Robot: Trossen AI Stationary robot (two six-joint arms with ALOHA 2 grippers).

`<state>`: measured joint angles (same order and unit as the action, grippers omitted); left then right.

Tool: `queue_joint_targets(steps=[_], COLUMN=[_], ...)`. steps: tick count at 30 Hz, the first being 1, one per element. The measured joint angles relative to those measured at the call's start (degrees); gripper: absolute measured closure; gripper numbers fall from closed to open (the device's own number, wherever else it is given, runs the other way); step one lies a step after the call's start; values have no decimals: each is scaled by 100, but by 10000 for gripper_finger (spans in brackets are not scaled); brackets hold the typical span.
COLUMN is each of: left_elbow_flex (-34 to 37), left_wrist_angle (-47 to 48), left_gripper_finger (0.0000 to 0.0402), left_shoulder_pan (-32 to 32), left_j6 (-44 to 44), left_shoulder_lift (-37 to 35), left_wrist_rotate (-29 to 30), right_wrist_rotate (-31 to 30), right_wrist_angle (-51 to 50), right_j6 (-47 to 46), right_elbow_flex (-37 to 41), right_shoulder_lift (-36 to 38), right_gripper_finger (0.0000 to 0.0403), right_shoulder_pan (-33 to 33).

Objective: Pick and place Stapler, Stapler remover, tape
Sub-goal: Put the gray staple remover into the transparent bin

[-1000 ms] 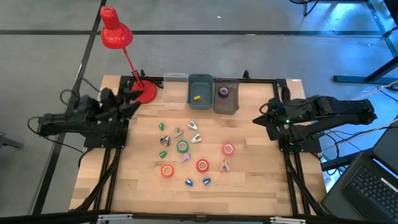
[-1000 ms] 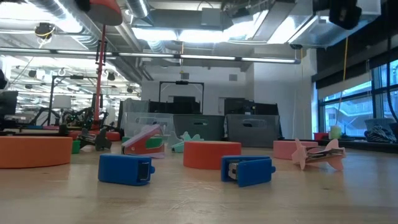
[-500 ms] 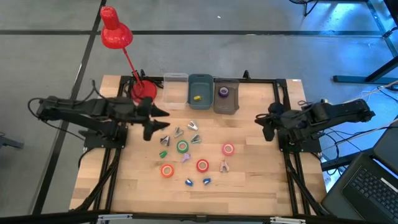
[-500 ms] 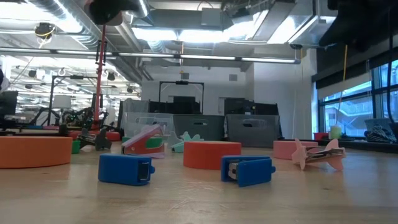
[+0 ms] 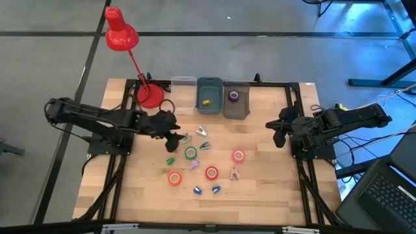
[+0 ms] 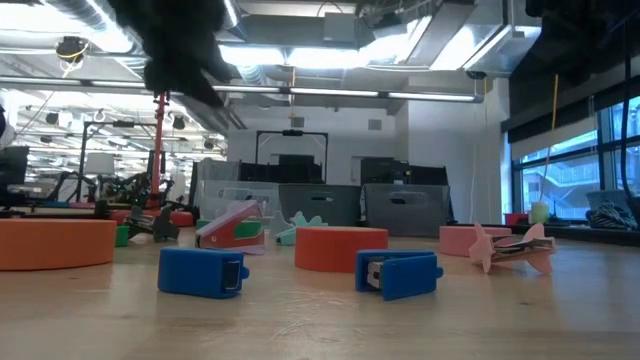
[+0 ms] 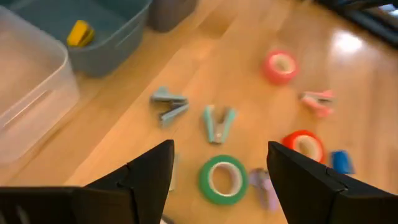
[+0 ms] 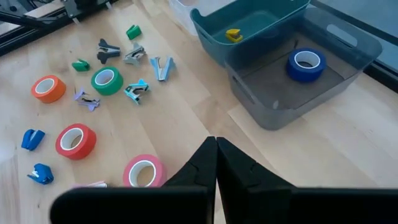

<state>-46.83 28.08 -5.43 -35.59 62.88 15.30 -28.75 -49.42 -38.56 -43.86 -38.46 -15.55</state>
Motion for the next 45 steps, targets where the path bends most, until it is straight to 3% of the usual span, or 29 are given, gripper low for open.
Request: queue_joint_targets(steps=[7,14,24,31,37,41,45], left_elbow_flex=[0,0,0,-2,-2,-2,-2], left_wrist_angle=[26,9,39,-32,-286,-527,-637], left_gripper_finger=[155,155,155,155,157,198,301], left_shoulder_pan=[45,72,72,100,301,413,422], left_j6=[-745,-868,-776,-779,-679,-799,-866], left_shoulder_lift=[845,1570,2199,2485,2941,3149,3180], left_wrist_rotate=[307,789,163,557,545,323,153], right_wrist_rotate=[-20,-20,-21,-203,-319,-319,-319], right_wrist_angle=[14,14,53,276,338,340,340], right_j6=[-1,10,208,319,318,314,307], right_elbow_flex=[0,0,0,0,0,0,-2], right_shoulder_lift=[-2,-2,-4,-4,-4,-3,-3], right_gripper_finger=[393,393,387,386,386,386,386], right_shoulder_pan=[0,0,7,7,7,7,7])
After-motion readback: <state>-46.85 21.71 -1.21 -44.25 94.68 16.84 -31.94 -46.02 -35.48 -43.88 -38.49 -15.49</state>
